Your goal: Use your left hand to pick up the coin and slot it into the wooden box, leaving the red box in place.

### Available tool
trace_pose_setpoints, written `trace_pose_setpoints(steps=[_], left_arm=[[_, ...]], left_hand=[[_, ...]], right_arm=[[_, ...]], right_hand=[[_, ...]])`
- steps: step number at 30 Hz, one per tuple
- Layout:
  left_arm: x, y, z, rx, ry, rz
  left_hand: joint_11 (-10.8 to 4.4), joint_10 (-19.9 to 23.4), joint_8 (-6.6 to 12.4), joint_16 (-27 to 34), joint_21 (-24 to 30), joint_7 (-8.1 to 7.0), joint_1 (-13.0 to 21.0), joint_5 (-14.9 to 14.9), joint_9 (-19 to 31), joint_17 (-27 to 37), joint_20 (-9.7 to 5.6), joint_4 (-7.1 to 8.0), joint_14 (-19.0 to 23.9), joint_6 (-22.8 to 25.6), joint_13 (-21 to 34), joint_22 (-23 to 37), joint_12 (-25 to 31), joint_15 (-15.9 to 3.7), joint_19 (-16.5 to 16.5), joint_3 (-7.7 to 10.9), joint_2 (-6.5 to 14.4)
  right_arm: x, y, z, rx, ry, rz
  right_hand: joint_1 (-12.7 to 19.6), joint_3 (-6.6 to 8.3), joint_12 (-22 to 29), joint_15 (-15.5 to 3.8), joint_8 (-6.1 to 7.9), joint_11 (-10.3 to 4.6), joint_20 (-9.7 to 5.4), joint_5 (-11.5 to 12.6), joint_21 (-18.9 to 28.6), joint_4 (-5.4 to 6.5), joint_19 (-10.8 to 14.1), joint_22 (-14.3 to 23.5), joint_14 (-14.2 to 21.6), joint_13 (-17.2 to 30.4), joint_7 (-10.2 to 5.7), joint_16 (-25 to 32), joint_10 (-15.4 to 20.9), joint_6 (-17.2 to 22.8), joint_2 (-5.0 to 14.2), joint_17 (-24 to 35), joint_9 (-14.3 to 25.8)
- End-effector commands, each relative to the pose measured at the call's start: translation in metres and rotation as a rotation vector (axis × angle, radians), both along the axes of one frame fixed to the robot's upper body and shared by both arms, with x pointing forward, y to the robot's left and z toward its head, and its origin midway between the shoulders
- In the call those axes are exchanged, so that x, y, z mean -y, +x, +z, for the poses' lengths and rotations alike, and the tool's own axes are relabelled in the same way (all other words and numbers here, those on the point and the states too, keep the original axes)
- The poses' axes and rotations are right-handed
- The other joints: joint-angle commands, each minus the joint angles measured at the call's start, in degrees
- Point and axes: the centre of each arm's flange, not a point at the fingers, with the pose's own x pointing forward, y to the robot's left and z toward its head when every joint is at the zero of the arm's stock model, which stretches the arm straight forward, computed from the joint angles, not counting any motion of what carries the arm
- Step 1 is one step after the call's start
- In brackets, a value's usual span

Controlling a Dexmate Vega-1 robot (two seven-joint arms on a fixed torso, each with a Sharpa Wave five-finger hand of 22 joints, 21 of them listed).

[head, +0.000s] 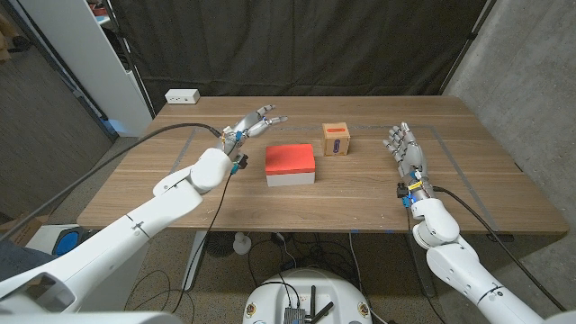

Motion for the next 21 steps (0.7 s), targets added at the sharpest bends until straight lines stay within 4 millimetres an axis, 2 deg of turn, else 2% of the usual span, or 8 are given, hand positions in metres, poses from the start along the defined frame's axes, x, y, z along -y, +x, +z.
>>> trace_pose_setpoints(steps=[1,4,9,15,21], left_arm=[[-0.045,-0.001,-0.034,0.025,-0.313,-0.145],[-0.053,0.006,-0.044,-0.009,-0.380,-0.162],[-0.061,0.014,-0.053,-0.048,-0.445,-0.186],[-0.067,0.014,-0.063,-0.055,-0.500,-0.209],[-0.065,0.011,-0.076,-0.068,-0.558,-0.231]], left_hand=[[-0.73,0.9,0.81,0.6,-0.7,0.05,-1.5,-0.2,0.1,0.2,-5.08,0.00,0.9,1.0,0.0,0.2,1.0,-0.52,-0.4,-0.69,-0.5],[-0.74,1.5,1.02,0.8,-0.9,0.21,-1.7,-0.2,0.0,0.2,-5.27,-0.06,1.5,1.5,-0.1,0.2,1.2,-0.58,0.2,-0.79,-0.5],[-0.79,2.4,1.27,1.0,-1.3,0.22,-1.9,-0.2,0.0,0.2,-5.25,-0.13,2.3,2.5,-0.1,0.2,1.6,-0.75,1.0,-0.91,-0.5],[-0.90,4.1,1.63,1.4,-1.8,0.49,-2.2,-0.1,0.0,0.1,-4.65,-0.22,3.8,4.2,-0.1,0.2,2.1,-0.93,2.6,-1.02,-0.4],[-0.86,5.2,1.80,1.7,-2.1,0.55,-2.5,-0.1,0.0,0.1,-4.36,-0.28,5.2,5.4,-0.1,0.3,2.3,-1.01,4.0,-1.07,-0.2]], right_arm=[[-0.009,-0.005,0.000,0.015,-0.016,0.007],[-0.009,-0.004,0.000,0.017,-0.021,0.005],[-0.011,-0.001,-0.001,0.023,-0.036,0.003],[-0.011,0.002,-0.004,0.013,-0.038,0.020],[-0.012,0.004,-0.007,-0.006,-0.052,0.030]], right_hand=[[0.1,-0.26,-0.1,-0.16,-0.08,-0.12,-0.57,-0.1,0.0,0.07,0.1,0.1,0.2,0.1,0.26,0.0,-0.2,0.2,-0.39,0.2,0.2],[0.1,-0.28,-0.2,-0.30,-0.10,-0.21,-0.63,-0.1,-0.1,0.07,0.2,0.1,0.2,0.0,-0.26,0.0,-0.3,0.2,-0.41,0.2,0.2],[0.1,-0.36,-0.5,-1.22,-0.15,-0.37,-1.68,-0.1,-0.5,0.05,-1.0,0.1,-1.0,0.0,-0.49,-0.6,-1.2,0.6,-0.52,0.1,0.2],[0.1,-0.41,-0.5,-1.02,-0.30,-0.45,-1.79,0.0,-0.5,0.04,-1.0,0.1,-1.1,-0.1,-0.44,-0.7,-1.5,0.4,-0.59,0.0,0.2],[0.0,-0.47,-0.4,-1.06,-0.36,-0.52,-1.70,0.0,-0.4,0.05,-0.9,0.0,-0.8,-0.1,-0.31,-0.6,-1.3,0.4,-0.65,0.0,0.2]])
